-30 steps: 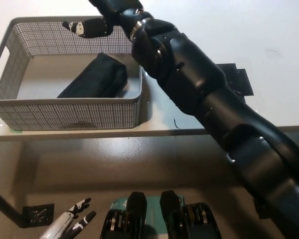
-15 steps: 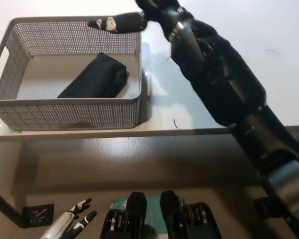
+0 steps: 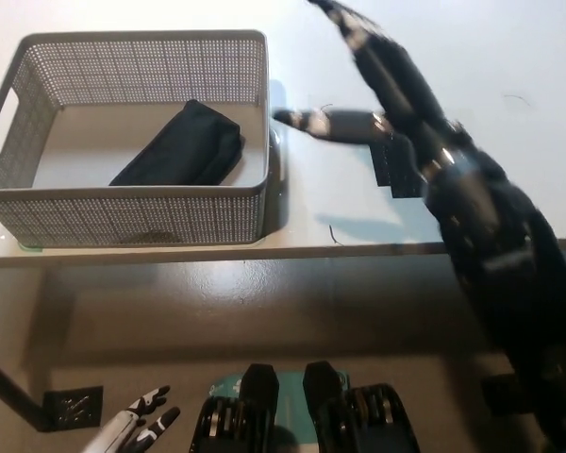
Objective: Use the right hand to pick up the pencil case on the right hand side and put it into a grey container on the left side
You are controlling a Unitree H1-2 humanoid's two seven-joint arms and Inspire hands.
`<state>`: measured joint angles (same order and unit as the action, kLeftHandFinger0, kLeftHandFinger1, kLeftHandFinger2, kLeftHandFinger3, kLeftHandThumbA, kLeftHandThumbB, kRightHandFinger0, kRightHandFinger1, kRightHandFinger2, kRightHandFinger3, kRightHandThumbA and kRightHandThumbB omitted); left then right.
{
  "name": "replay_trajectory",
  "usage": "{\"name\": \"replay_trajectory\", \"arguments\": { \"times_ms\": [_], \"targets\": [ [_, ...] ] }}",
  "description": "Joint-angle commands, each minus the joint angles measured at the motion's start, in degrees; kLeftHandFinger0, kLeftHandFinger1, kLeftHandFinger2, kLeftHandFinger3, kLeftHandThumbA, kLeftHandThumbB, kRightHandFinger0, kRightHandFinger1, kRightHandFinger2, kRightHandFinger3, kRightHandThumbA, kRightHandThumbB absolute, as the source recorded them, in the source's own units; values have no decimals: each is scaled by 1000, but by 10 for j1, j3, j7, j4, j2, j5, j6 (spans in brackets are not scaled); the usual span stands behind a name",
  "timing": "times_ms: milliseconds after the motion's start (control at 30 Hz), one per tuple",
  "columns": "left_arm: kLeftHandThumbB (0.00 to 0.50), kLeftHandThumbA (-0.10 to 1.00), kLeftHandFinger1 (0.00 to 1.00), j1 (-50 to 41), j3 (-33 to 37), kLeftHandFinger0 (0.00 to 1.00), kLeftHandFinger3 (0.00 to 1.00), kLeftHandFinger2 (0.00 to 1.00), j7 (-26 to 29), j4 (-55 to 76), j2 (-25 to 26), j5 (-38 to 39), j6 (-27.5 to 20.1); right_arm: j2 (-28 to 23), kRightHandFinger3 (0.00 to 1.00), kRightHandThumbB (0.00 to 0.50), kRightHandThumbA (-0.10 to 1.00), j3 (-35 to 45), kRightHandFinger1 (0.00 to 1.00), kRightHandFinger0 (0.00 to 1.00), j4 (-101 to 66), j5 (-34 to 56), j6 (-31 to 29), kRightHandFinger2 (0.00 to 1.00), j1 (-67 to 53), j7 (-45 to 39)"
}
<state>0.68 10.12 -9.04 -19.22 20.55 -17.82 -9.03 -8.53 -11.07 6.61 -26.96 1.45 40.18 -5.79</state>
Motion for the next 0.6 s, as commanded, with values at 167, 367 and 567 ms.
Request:
{"name": "replay_trajectory", "arguments": {
  "times_ms": [167,367,567],
  "targets": [
    [372,1000,1000,-20,-13,1000,1000,1000,23,-28,14,2,-32,-44,1000,416,1000,198,1000,1000,-280,356,-78,1000,-351,-4],
    [319,1000,1000,-22,-24,1000,1000,1000,23,-42,8,20,-31,-38,1000,357,1000,185,1000,1000,-151,327,-168,1000,-448,-18],
    [274,1000,1000,-21,-38,1000,1000,1000,25,-55,3,36,-41,-31,1000,414,1000,175,1000,1000,24,282,-212,1000,-474,-24]
  ]
}}
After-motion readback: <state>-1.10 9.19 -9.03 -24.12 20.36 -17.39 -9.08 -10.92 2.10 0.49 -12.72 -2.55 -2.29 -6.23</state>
